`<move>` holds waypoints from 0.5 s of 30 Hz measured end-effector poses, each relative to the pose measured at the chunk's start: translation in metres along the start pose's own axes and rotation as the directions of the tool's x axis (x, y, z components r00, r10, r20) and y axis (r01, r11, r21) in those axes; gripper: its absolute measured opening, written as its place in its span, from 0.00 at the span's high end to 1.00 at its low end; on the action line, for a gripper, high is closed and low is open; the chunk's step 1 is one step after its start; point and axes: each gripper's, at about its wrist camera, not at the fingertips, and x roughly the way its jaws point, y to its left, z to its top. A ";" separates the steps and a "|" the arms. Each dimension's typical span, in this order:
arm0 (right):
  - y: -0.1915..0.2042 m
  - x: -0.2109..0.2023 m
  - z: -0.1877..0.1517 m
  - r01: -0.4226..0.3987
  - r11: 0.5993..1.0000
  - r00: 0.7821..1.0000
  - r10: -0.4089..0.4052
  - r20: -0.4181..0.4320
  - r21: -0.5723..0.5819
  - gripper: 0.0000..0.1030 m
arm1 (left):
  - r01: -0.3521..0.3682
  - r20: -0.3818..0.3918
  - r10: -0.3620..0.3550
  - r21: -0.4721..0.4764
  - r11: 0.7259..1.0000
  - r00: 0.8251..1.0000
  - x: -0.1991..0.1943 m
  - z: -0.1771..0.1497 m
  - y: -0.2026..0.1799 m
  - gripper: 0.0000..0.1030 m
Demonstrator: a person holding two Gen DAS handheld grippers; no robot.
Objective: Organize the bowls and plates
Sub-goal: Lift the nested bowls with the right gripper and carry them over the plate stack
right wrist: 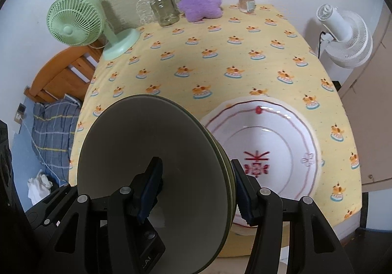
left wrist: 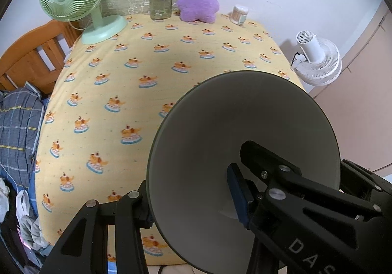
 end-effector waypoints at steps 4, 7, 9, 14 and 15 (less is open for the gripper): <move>-0.019 -0.003 0.002 0.008 1.000 1.000 -0.008 -0.003 0.007 0.42 | 0.008 -0.007 -0.008 0.004 1.000 1.000 0.005 0.002 -0.019 0.52; -0.034 -0.003 0.004 0.013 1.000 1.000 -0.013 -0.010 0.011 0.42 | 0.012 -0.014 -0.012 0.003 1.000 1.000 0.010 0.003 -0.032 0.52; -0.043 -0.002 0.006 0.017 1.000 1.000 -0.017 -0.016 0.010 0.42 | 0.015 -0.019 -0.015 -0.001 1.000 1.000 0.015 0.004 -0.040 0.52; -0.065 0.001 0.011 0.029 1.000 0.999 -0.029 -0.036 -0.001 0.42 | 0.023 -0.035 -0.024 -0.022 0.999 0.999 0.027 0.007 -0.060 0.52; -0.070 0.002 0.012 0.030 1.000 0.999 -0.030 -0.042 -0.004 0.42 | 0.024 -0.040 -0.025 -0.028 0.999 0.999 0.031 0.007 -0.064 0.52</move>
